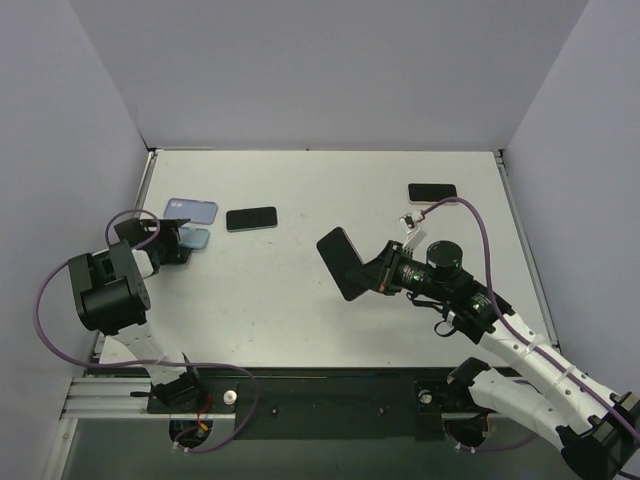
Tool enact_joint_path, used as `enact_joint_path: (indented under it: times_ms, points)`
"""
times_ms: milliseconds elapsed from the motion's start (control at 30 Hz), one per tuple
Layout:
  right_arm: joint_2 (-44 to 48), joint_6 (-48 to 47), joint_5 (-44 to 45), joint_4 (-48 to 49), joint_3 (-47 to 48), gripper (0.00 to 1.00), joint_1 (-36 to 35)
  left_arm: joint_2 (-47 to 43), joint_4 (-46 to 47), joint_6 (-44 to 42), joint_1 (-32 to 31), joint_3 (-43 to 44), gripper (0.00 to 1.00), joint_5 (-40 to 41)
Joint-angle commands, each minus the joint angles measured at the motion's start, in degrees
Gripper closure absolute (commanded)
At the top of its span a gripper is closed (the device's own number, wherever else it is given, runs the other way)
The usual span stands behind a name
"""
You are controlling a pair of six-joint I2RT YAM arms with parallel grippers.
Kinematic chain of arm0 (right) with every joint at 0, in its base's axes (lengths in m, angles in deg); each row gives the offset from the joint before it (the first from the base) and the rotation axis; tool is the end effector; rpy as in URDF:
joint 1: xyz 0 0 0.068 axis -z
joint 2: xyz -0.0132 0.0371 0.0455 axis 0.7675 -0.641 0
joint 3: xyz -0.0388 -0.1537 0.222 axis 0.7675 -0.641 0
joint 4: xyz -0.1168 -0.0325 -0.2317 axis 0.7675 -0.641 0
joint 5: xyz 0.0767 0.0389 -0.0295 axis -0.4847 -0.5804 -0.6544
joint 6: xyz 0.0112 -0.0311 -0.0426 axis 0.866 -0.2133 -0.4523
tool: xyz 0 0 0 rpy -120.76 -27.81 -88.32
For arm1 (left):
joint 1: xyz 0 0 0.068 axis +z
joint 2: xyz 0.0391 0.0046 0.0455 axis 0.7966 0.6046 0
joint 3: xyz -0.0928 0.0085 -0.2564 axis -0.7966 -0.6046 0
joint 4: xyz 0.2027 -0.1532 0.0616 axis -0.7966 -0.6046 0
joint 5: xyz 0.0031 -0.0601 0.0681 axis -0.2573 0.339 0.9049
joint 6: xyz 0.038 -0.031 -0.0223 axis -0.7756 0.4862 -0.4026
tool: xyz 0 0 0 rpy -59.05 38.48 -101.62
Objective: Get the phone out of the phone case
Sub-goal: Place the phone case at the center of the board, then place the phone at the center of the board.
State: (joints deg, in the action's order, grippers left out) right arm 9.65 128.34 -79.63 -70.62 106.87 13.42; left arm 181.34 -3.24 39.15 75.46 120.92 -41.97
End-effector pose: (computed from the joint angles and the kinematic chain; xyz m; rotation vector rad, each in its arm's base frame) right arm 0.1505 0.1320 0.3165 -0.1953 1.8451 1.4808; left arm 0.3252 0.1208 0.1197 -1.6552 1.6823 -0.9487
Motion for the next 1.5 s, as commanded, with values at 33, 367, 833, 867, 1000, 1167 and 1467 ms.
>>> enact_joint_path:
  times_ms: [33,367,833,867,1000,1167,1467]
  points:
    - [1.72,0.14,-0.79,5.69,0.73,1.00,0.32,-1.85,-25.65,-0.94,-0.07,3.96,0.14,4.08]
    - [-2.50,0.59,-1.40,7.81,0.56,1.00,0.32,-9.48,-40.27,-3.13,-3.84,3.62,0.11,4.70]
    - [-7.60,5.49,-12.19,20.27,-2.68,1.00,6.82,-31.38,20.50,-10.96,-46.26,-13.26,0.12,-14.02]
    - [-7.69,7.07,-12.74,22.64,-3.22,1.00,7.43,-31.47,20.89,-11.05,-47.86,-12.92,0.11,-13.67]
    - [-6.55,7.70,-14.06,23.98,-3.40,1.00,7.97,-29.19,34.28,-6.15,-55.08,-14.05,0.11,-11.39]
    - [-4.88,8.84,-13.62,25.20,-4.10,1.00,8.06,-24.10,48.04,2.30,-57.02,-15.55,0.25,-8.66]
    - [-6.81,11.83,-14.32,29.43,-5.42,1.00,7.97,-18.55,59.56,9.08,-58.51,-12.74,0.63,-8.48]
